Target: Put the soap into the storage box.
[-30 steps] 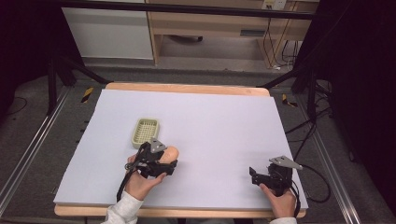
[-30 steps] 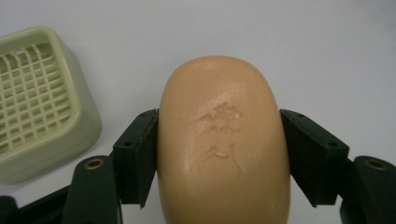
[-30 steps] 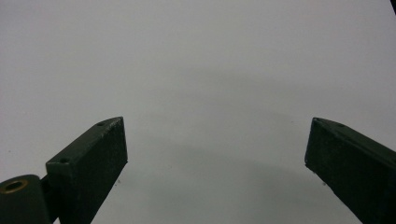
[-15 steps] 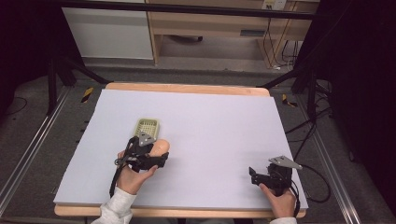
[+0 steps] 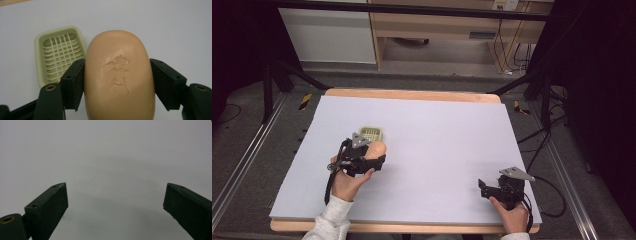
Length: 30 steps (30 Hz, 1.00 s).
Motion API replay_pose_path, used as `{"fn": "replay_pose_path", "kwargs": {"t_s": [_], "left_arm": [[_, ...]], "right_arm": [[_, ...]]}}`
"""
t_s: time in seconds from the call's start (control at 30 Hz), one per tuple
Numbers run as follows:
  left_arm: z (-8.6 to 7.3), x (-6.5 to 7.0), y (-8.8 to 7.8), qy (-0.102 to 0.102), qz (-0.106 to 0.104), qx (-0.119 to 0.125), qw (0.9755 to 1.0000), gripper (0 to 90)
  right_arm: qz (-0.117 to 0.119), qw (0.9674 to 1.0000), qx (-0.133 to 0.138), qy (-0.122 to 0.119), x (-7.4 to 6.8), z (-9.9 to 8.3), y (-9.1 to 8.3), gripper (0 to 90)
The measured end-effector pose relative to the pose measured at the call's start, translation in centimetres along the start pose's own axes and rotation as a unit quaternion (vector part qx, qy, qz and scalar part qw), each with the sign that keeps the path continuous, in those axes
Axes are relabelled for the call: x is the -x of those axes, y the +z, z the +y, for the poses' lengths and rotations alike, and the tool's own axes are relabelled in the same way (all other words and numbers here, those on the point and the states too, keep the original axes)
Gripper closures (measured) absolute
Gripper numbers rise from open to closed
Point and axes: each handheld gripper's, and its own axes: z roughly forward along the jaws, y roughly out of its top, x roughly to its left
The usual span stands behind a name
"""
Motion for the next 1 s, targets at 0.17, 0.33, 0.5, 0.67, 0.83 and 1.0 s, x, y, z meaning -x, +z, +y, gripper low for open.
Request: {"fn": "replay_pose_path", "kwargs": {"t_s": [0.17,0.33,0.5,0.67,0.83,1.0], "left_arm": [[0.2,-0.3,0.1,-0.005,0.002,0.002,1.0000,31.7],[0.9,-0.9,0.3,-0.012,0.006,0.008,0.9999,31.7],[1.2,-1.5,0.2,-0.017,0.010,0.011,0.9997,31.7],[1.3,-2.4,0.4,-0.026,0.018,0.009,0.9994,31.7],[1.6,-3.0,0.6,-0.032,0.023,0.010,0.9992,31.7],[2.1,-3.5,1.1,-0.034,0.031,0.011,0.9989,31.7]], "right_arm": [[-0.001,1.0000,-0.001,0.001,0.0,0.0,0.0,6.0],[-0.001,1.0000,-0.001,0.000,0.0,0.0,0.0,6.0],[0.000,1.0000,-0.002,-0.001,0.0,0.0,0.1,6.0],[0.001,1.0000,-0.003,0.001,0.0,0.0,0.1,6.0],[0.000,1.0000,-0.003,-0.001,-0.1,0.0,0.2,6.0],[0.002,1.0000,-0.006,-0.003,-0.3,0.1,0.4,6.0]]}}
